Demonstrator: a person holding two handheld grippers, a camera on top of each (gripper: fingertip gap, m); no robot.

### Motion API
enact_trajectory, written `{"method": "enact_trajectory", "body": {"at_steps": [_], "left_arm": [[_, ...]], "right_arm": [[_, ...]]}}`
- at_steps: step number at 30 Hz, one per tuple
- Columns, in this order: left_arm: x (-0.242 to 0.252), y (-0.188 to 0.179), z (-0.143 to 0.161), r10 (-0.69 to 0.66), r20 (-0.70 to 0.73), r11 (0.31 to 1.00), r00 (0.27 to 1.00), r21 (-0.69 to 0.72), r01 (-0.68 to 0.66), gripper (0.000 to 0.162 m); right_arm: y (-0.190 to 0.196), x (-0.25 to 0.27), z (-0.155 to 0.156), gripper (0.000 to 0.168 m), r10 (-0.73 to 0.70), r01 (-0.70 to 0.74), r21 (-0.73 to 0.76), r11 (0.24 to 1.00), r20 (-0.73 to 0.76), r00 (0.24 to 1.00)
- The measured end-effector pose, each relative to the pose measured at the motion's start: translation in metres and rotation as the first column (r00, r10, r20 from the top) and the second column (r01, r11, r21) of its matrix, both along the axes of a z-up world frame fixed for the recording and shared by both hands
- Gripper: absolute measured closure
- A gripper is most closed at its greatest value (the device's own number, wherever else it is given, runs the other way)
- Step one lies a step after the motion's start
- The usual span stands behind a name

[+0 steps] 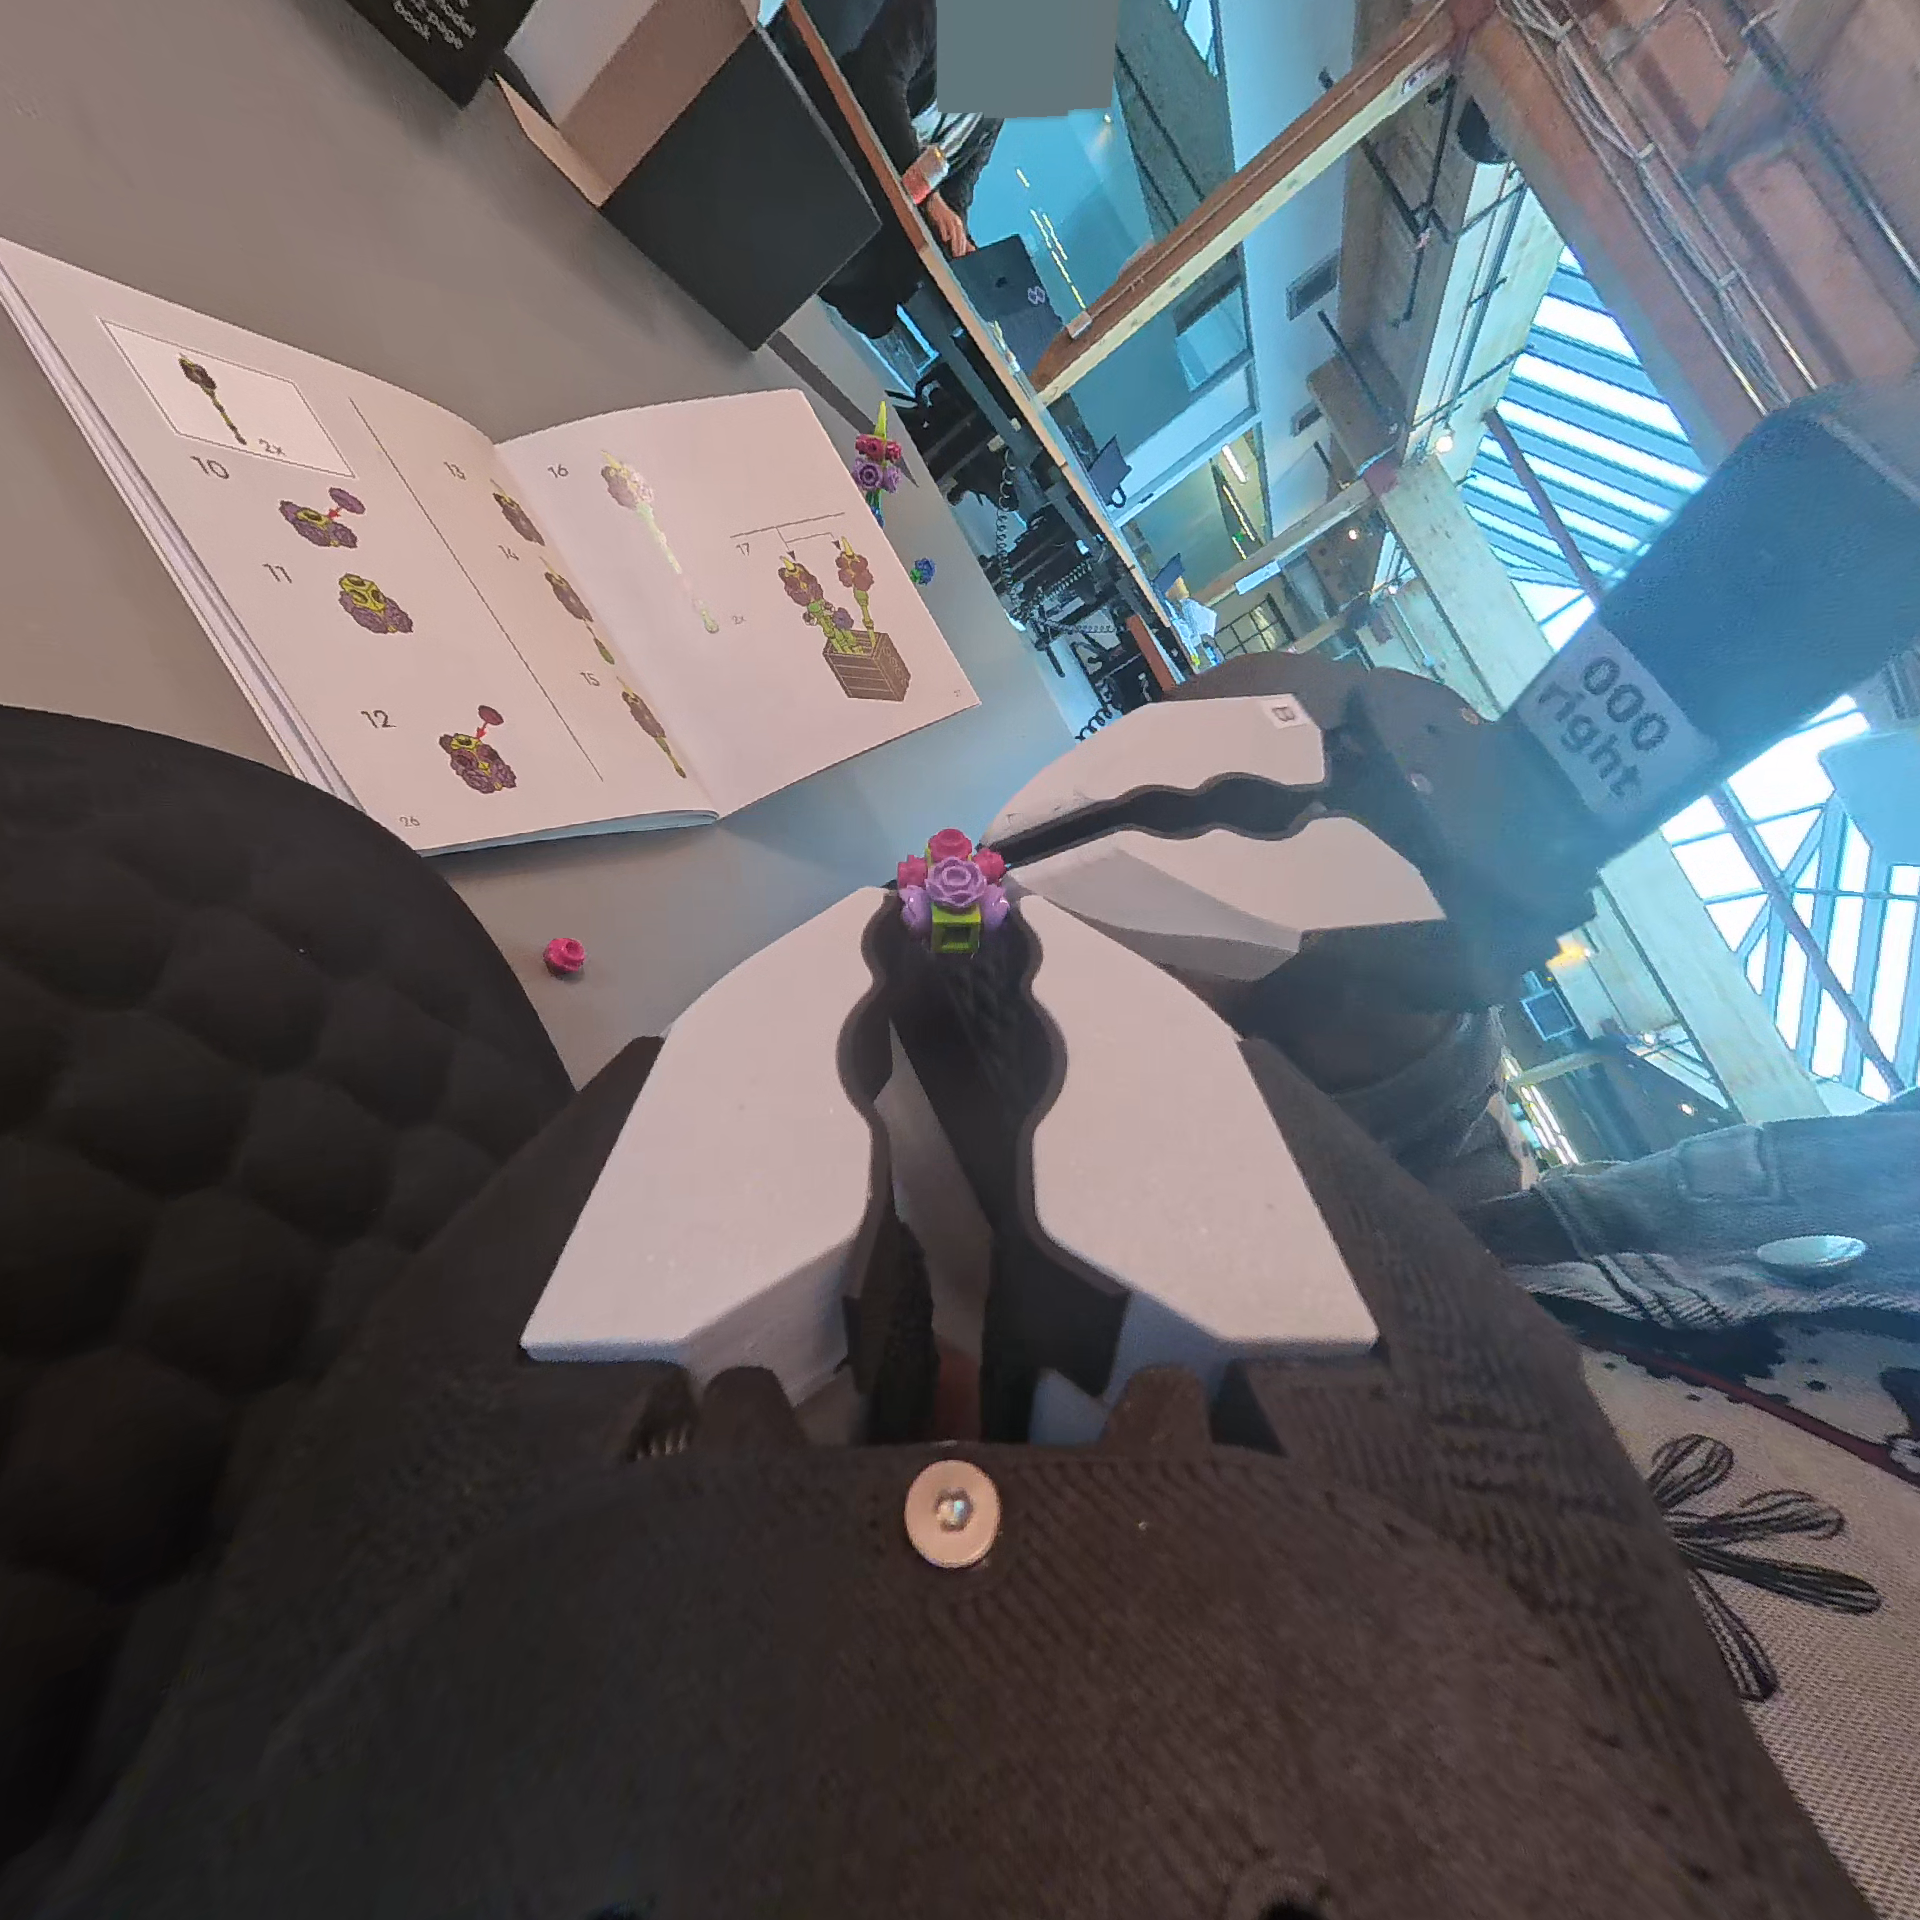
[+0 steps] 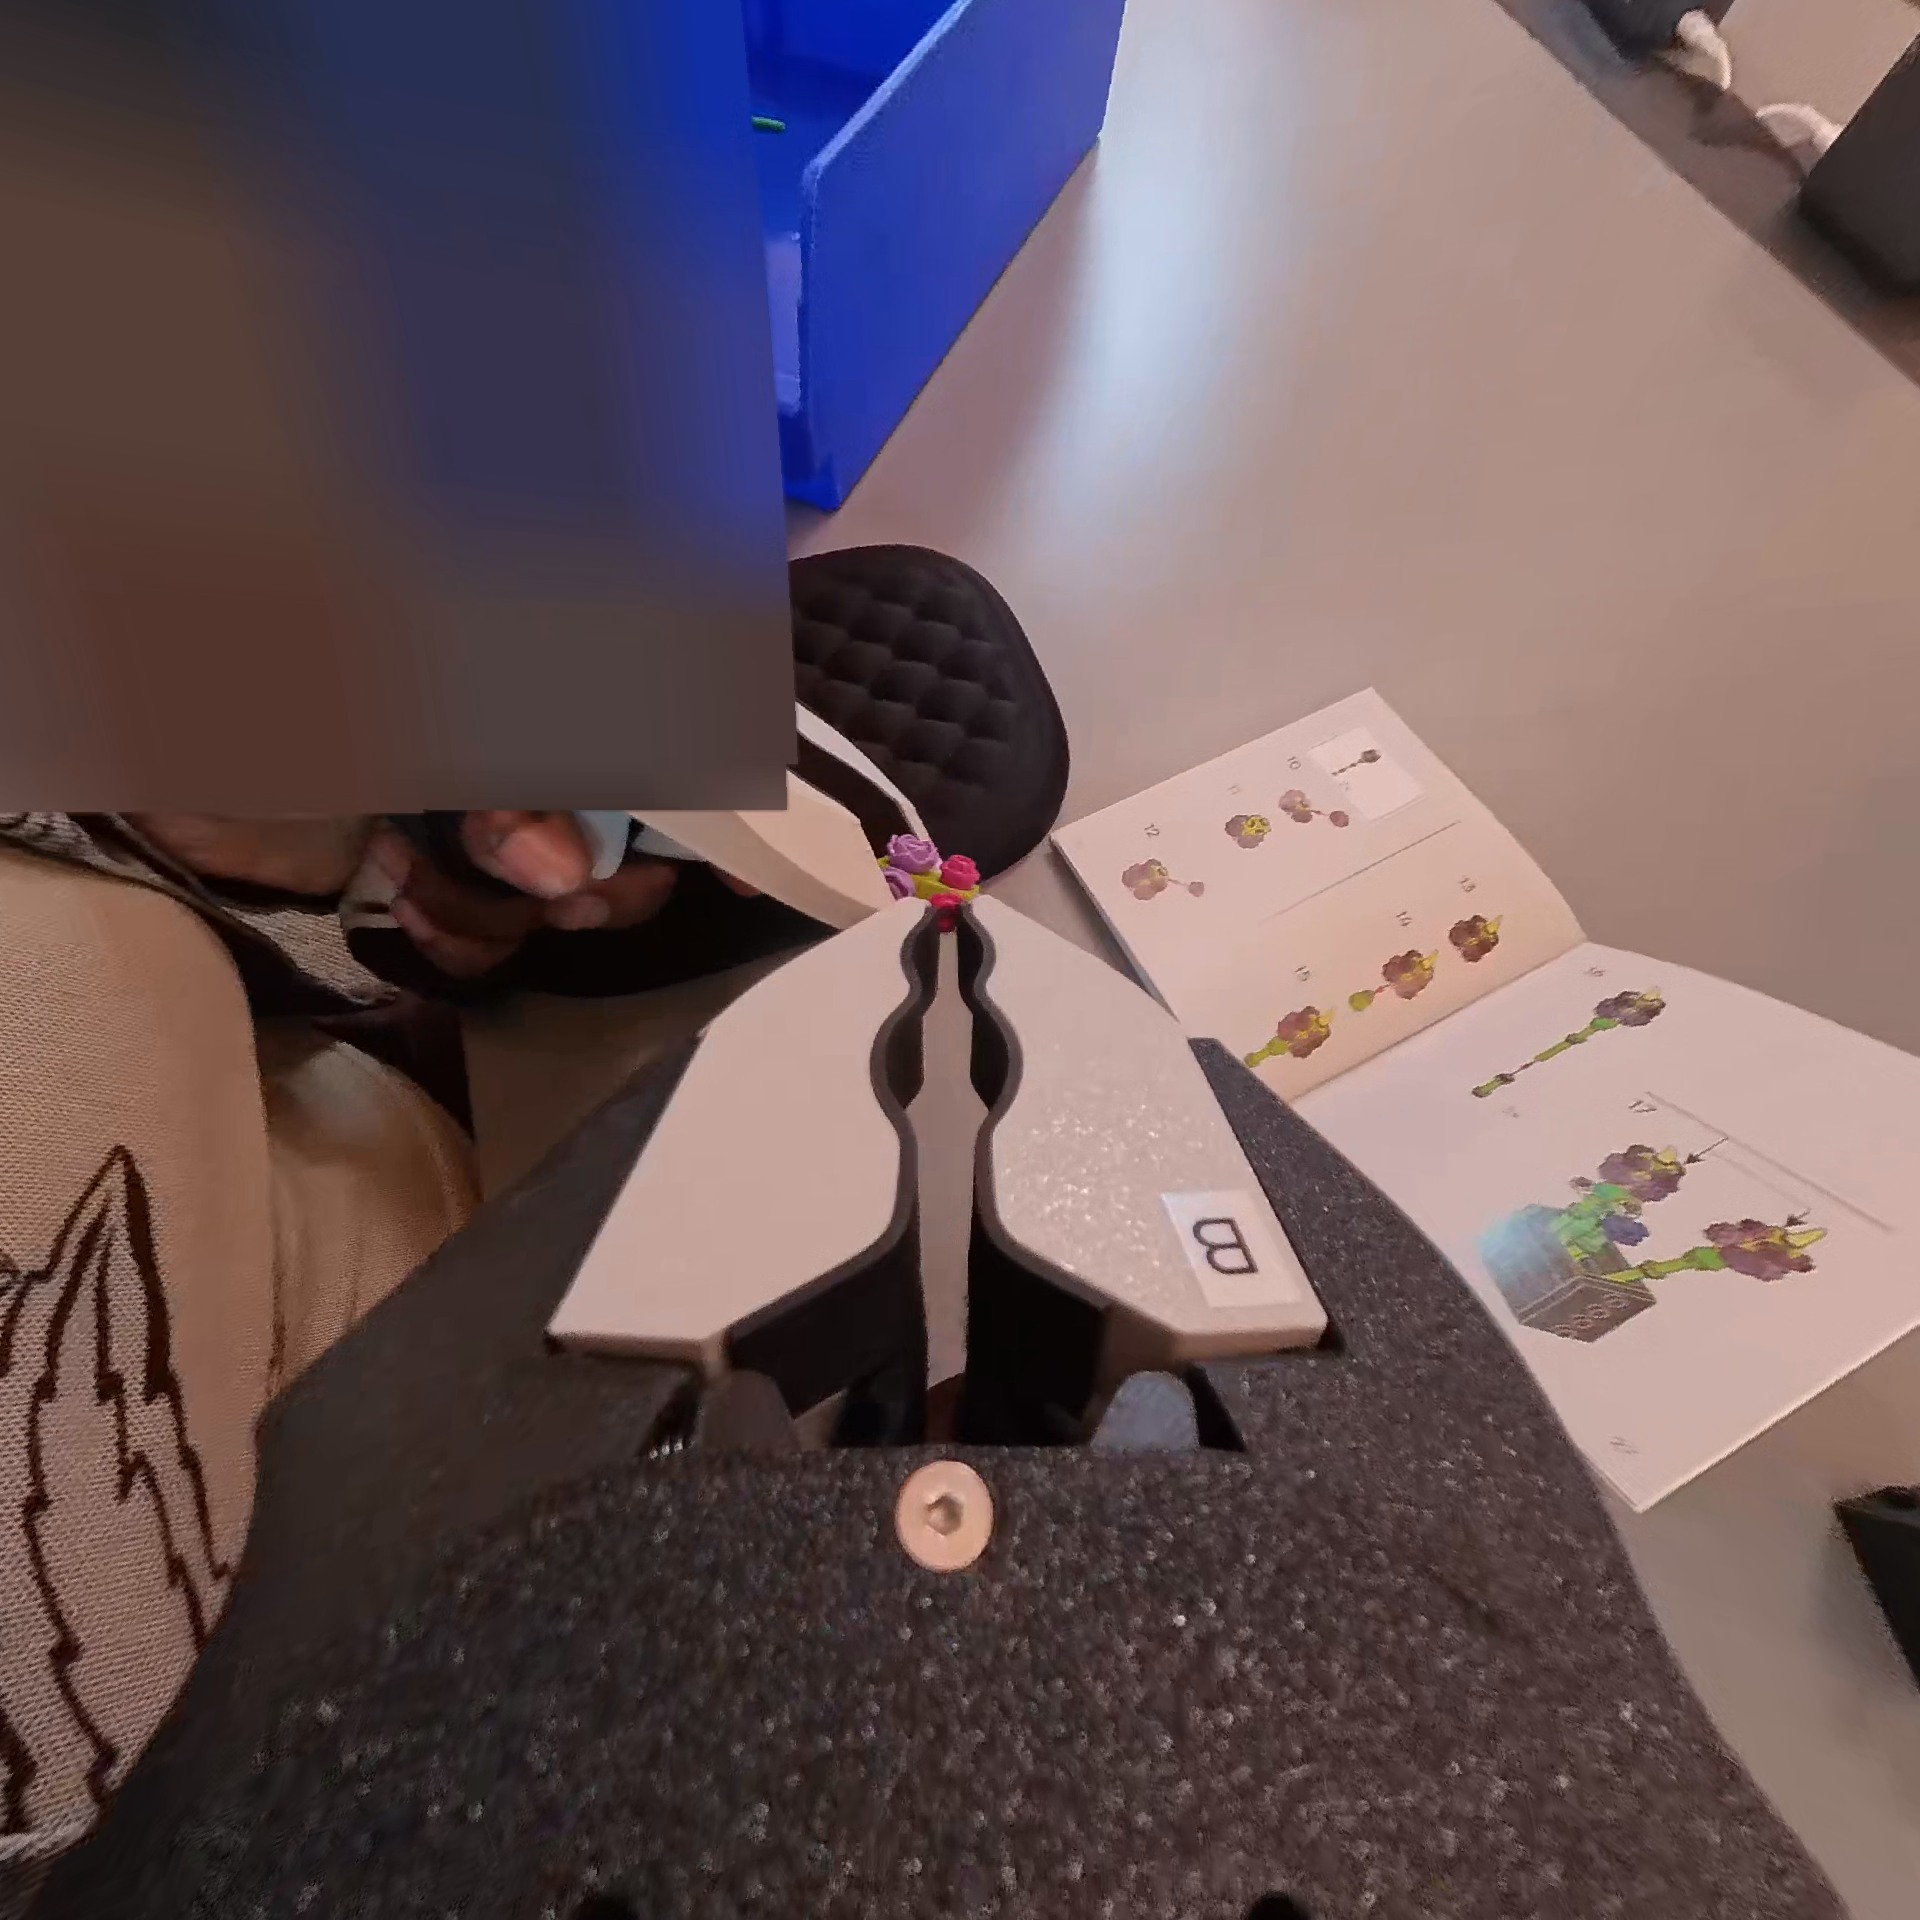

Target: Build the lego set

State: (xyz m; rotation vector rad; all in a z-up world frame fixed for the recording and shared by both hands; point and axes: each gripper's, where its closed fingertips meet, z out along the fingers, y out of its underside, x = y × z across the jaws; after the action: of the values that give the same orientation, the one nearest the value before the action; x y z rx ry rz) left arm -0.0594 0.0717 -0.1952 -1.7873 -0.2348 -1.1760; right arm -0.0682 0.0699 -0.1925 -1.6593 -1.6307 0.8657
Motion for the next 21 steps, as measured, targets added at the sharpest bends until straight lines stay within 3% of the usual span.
{"method": "enact_trajectory", "body": {"at_steps": [17,21], "left_arm": [[-0.0014,-0.0011,0.0041,-0.03,0.101,1.0,0.994,0.003,0.029,0.144],[-0.0012,-0.0012,0.0028,-0.024,0.076,1.0,0.997,0.002,0.024,0.144]], "right_arm": [[-0.0016,-0.0002,0.001,0.165,0.014,-0.015,-0.186,0.982,-0.008,1.0],[-0.0016,0.0003,0.0005,0.165,0.01,-0.01,-0.091,0.996,0.002,1.0]]}}
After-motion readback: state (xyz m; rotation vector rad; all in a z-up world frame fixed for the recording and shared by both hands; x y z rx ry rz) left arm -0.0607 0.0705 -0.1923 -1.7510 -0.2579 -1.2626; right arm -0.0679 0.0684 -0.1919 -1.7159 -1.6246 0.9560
